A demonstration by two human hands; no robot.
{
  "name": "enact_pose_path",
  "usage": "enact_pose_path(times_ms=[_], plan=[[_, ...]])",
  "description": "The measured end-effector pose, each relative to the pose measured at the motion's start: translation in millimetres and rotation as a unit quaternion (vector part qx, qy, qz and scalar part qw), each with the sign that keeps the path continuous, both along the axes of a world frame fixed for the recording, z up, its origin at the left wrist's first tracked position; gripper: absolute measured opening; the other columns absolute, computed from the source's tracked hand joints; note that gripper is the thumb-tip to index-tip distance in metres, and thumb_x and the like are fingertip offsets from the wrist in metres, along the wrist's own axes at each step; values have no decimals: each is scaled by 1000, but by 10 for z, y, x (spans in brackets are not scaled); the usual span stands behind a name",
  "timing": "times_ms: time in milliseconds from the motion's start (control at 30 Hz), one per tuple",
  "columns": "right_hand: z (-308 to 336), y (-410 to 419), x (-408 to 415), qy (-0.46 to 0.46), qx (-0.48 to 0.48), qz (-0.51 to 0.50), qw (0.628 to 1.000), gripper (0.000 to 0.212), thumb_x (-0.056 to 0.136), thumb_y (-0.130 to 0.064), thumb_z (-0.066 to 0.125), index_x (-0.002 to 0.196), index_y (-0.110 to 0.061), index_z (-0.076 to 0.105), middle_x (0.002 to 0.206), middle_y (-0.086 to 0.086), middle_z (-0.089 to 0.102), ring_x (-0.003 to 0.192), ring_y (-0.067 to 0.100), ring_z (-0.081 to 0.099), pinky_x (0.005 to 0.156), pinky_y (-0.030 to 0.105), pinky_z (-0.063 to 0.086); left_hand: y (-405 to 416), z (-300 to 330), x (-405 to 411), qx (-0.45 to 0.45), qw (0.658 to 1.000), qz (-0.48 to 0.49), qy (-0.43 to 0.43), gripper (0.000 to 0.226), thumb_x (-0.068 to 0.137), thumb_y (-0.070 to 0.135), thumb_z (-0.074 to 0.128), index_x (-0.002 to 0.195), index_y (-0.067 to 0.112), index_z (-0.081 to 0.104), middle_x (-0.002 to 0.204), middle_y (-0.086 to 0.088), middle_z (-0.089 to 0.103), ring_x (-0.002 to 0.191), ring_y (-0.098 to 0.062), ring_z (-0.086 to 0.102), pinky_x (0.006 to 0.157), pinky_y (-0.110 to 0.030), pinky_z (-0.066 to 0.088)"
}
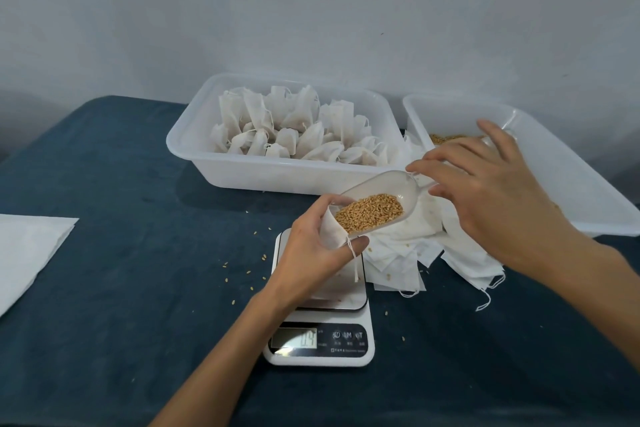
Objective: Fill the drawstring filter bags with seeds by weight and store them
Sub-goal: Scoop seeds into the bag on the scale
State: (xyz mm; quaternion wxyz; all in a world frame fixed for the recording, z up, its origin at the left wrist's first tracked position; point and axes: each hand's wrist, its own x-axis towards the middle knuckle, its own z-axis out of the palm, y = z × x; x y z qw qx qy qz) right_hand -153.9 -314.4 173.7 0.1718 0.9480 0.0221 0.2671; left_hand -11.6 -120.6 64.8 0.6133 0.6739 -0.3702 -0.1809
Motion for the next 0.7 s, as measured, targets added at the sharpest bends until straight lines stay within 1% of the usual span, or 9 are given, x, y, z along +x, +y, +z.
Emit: enact_pose_path(times_ms=[100,200,367,567,700], plan=[[13,13,-10,1,-1,-4,1000,37,84,3,72,119,-11,70,109,8,68,106,33,64,115,61,28,-6,0,1,-2,1000,1,1,41,78,28,78,115,36,62,114,15,70,113,-11,64,100,-33,49],[15,14,-11,1,-2,-8,1000,39,83,3,74,119,-10,70,109,9,69,105,34,64,115,61,28,-9,-5,4,-4,1000,1,3,41,78,27,78,115,35,63,115,14,70,115,-13,64,102,-35,49],[0,9,-11,-2,-6,-7,1000,41,81,4,75,120,-10,70,109,9,68,104,35,64,114,62,28,-10,-4,4,-4,1000,8,2,41,77,29,78,115,37,63,115,16,69,115,-10,63,102,-34,48],[3,12,-19,-4,-12,-7,1000,44,80,6,76,120,-11,70,109,8,68,103,34,64,115,62,27,-17,-5,1,-7,1000,7,11,42,77,28,79,115,36,63,116,10,71,115,-17,65,104,-44,50],[-1,11,-25,-3,-14,-7,1000,43,81,5,76,120,-11,69,109,8,68,104,34,64,115,62,27,-14,-2,-3,-9,1000,8,9,42,77,28,79,114,37,63,114,11,71,114,-15,65,104,-43,51]])
